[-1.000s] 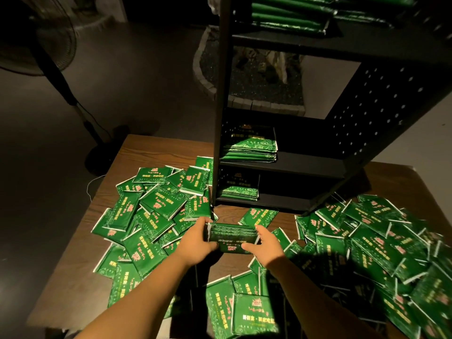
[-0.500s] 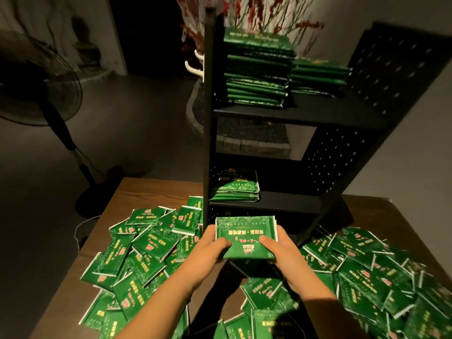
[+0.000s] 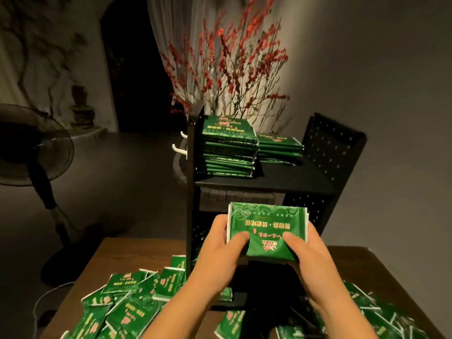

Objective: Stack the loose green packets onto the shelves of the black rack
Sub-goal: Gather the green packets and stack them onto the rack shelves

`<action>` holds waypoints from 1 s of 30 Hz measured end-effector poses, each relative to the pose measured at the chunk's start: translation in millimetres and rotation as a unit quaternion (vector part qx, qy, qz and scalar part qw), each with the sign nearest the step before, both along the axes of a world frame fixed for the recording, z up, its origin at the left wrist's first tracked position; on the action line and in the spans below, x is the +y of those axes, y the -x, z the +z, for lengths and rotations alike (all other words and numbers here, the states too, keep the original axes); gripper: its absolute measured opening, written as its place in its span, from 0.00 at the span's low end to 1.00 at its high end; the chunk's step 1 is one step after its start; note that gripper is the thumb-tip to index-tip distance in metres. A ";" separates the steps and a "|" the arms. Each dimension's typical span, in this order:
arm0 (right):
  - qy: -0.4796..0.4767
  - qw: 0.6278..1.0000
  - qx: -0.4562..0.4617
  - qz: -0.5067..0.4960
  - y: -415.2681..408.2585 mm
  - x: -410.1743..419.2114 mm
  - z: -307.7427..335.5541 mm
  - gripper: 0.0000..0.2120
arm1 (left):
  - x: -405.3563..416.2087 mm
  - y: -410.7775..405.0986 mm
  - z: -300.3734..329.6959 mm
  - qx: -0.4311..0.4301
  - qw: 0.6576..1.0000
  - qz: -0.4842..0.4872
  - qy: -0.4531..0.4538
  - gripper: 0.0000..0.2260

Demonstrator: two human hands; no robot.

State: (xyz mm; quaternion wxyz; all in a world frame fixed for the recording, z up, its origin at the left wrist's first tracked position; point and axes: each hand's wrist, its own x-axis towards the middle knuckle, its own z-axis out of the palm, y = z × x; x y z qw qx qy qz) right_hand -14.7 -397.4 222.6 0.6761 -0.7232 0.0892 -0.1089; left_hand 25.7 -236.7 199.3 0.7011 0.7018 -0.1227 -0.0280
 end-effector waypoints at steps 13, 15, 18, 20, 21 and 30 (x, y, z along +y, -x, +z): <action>-0.076 0.984 -0.131 -0.096 -83.0 -48.5 139.2 0.06 | -67.0 -22.5 89.0 0.043 0.977 -0.113 0.173 0.09; -0.054 0.990 -0.090 -0.099 -115.9 -55.6 155.2 0.09 | -76.7 -33.7 97.1 -0.063 0.991 -0.091 0.082 0.11; -0.029 0.995 -0.014 -0.092 -153.5 -60.3 171.0 0.13 | -85.5 -53.0 111.7 -0.222 0.971 -0.025 -0.087 0.15; -0.003 0.996 0.037 -0.086 -171.4 -60.4 176.9 0.13 | -90.8 -67.0 118.9 -0.265 0.950 0.002 -0.166 0.17; 0.015 0.994 0.064 -0.082 -178.1 -61.2 177.8 0.13 | -93.4 -73.2 121.2 -0.275 0.940 0.012 -0.200 0.18; 0.086 0.983 0.144 -0.075 -206.1 -67.9 167.8 0.08 | -103.3 -109.0 114.7 -0.221 0.908 0.028 -0.354 0.19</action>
